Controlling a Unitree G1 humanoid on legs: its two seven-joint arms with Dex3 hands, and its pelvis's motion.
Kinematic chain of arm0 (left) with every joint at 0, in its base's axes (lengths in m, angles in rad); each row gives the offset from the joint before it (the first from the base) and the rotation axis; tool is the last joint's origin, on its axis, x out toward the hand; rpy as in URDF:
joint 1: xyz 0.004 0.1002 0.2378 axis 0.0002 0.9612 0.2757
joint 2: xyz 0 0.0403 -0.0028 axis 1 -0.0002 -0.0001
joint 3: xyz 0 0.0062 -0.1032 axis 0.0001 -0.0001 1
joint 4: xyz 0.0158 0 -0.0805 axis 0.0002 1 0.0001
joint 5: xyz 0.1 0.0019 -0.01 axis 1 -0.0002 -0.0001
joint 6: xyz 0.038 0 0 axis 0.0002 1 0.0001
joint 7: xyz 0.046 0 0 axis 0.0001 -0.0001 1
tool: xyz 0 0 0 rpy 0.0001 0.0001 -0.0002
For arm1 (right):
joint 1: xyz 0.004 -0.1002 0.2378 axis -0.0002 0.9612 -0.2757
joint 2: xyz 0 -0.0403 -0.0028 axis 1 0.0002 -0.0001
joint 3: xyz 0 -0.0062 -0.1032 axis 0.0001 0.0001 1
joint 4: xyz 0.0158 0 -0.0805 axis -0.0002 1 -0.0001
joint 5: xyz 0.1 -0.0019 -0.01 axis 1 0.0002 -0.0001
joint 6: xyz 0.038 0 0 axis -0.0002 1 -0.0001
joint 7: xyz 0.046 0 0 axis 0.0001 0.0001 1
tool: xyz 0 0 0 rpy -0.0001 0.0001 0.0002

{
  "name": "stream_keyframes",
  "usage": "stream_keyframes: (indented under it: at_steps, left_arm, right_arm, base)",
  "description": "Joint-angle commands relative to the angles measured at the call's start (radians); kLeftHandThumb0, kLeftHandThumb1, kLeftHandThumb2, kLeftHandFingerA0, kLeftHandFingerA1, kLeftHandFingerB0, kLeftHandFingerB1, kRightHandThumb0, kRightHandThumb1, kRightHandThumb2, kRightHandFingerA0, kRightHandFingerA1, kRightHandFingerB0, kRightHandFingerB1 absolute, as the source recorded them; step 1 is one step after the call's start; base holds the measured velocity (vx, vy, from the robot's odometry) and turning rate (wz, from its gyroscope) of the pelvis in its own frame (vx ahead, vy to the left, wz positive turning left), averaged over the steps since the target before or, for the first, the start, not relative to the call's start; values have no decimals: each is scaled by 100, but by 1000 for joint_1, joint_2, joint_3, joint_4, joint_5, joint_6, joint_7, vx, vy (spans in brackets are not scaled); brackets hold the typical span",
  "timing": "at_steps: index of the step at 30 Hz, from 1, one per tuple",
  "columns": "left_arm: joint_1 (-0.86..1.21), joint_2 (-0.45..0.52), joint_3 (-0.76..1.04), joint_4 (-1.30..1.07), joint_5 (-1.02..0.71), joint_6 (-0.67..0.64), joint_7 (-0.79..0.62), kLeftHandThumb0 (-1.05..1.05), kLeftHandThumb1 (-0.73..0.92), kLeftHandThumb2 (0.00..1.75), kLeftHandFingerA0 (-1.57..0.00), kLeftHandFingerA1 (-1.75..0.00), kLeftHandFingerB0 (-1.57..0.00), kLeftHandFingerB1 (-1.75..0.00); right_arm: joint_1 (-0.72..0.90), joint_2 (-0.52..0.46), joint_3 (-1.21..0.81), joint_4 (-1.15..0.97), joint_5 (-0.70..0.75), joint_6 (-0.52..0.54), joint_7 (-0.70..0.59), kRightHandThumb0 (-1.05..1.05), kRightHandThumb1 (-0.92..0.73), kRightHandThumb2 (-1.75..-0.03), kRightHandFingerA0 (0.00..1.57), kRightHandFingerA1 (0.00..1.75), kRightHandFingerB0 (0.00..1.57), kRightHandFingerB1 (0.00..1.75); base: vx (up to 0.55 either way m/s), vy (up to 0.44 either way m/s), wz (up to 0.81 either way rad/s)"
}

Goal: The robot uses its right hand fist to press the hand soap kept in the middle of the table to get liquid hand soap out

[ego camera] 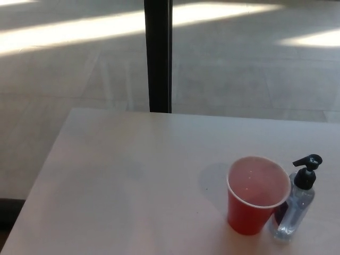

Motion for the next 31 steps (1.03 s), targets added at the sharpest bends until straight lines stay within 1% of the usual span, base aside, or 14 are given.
stream_keyframes:
  at_steps: [1,3,6,8,9,11,12,17,18,20,22,26,27,31]
  left_arm:
    - [2,12,0,4,0,7,2,7,42,97,-78,-95,-69,-85]
    - [3,13,-3,0,2,11,2,8,42,100,-79,-93,-68,-83]
    - [-6,16,-1,14,0,16,4,10,41,100,-77,-92,-66,-83]
    - [-5,12,-1,24,2,8,15,10,39,96,-80,-94,-68,-83]
    - [1,12,-2,6,3,17,14,11,41,98,-78,-93,-68,-83]
    - [-7,14,-3,15,4,17,16,11,42,96,-80,-94,-69,-84]
    - [-3,14,-3,10,3,11,8,11,41,99,-80,-95,-69,-85]
    - [2,11,4,11,-2,-6,1,7,40,99,-81,-98,-69,-86]
    - [-8,13,11,33,-9,-9,-1,8,39,99,-84,-101,-70,-87]
    - [-6,12,6,27,-2,-10,6,9,38,98,-83,-99,-69,-86]
    - [-2,12,5,12,-2,3,7,10,39,98,-82,-97,-69,-85]
    - [-1,11,8,11,-5,3,7,9,40,97,-80,-97,-69,-85]
    - [-3,14,6,23,-2,-1,3,9,39,98,-81,-96,-69,-85]
    - [-4,14,2,17,1,9,12,10,41,99,-79,-94,-68,-84]
  right_arm:
    - [0,-2,-13,0,11,5,-5,-40,-66,-59,93,96,67,66]
    - [-2,-4,-10,8,8,0,-2,-40,-66,-59,94,96,66,65]
    - [-5,-6,-9,17,5,-5,-3,-40,-65,-59,94,96,67,66]
    - [0,-8,-8,16,2,-5,-6,-40,-65,-58,94,96,69,67]
    - [0,-8,-9,16,3,-5,-6,-40,-65,-58,94,97,69,68]
    - [-2,-9,-9,15,6,-3,2,-41,-65,-58,93,97,65,63]
    - [-3,-8,-9,11,5,2,-7,-40,-65,-58,90,95,65,64]
    - [-1,-8,-9,14,3,-8,-3,-40,-65,-58,90,96,66,65]
    - [-7,-10,-12,26,5,-11,-4,-40,-65,-59,93,96,67,66]
    - [-4,-11,-8,26,2,-12,2,-40,-65,-59,95,96,68,66]
    - [-2,-11,-4,25,-4,-19,0,-39,-65,-58,101,95,68,63]
    - [1,-11,1,20,-9,-19,1,-39,-65,-58,99,95,65,61]
    - [1,-14,4,34,-12,-28,12,-37,-66,-59,97,101,65,60]
    - [-4,-18,10,48,-20,-36,5,-36,-64,-58,97,103,68,61]
  base:
    - [0,0,0]
    - [0,0,0]
    - [0,0,0]
    - [0,0,0]
    - [0,0,0]
    - [0,0,0]
    - [0,0,0]
    - [0,0,0]
    - [0,0,0]
    - [0,0,0]
    - [0,0,0]
    - [0,0,0]
    - [0,0,0]
    - [0,0,0]
